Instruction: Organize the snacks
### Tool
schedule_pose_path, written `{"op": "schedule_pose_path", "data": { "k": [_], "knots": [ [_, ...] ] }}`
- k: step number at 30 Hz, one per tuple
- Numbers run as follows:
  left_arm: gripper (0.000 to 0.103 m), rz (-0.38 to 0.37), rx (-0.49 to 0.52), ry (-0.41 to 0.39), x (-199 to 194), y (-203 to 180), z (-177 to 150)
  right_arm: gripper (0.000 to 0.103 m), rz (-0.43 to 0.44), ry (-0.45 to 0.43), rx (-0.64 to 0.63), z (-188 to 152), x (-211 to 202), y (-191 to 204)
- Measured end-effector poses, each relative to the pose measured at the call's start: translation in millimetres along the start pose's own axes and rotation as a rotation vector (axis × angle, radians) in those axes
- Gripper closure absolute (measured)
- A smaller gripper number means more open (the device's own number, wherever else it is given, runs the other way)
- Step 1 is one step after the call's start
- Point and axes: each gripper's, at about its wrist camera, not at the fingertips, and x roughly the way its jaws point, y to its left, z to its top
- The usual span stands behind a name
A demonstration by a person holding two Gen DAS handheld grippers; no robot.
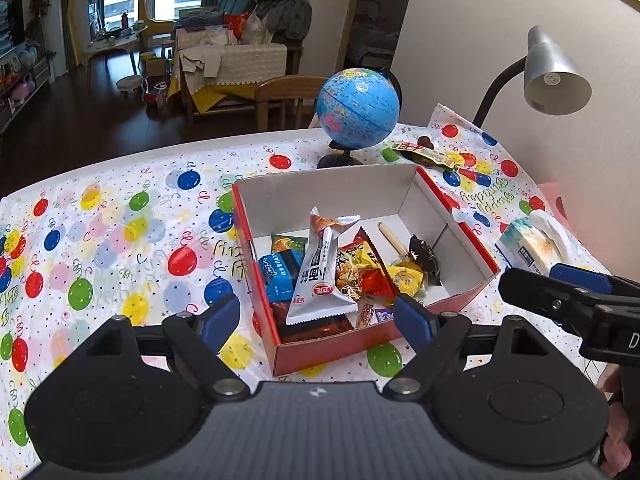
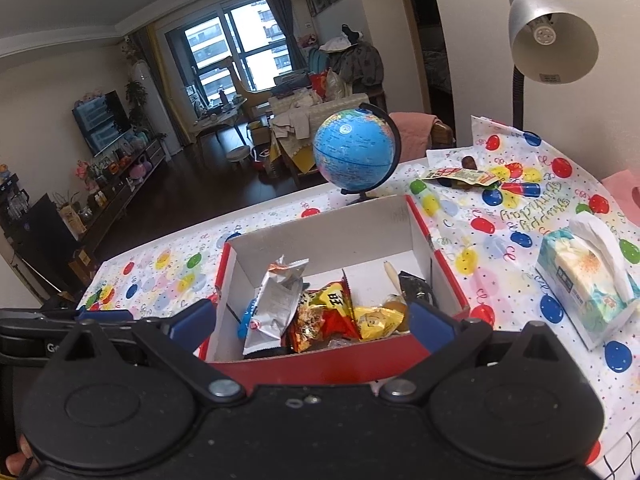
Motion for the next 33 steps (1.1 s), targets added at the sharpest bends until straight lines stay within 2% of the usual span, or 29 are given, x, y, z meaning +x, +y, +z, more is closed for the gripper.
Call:
{"op": "schedule_pose_path", "data": {
  "k": [33],
  "knots": [
    [0.019, 0.017, -0.019, -0.012, -1.6, 1.9, -1.0, 0.0, -0.015, -0.018, -0.038, 1.5, -1.9, 3.4]
  ]
}}
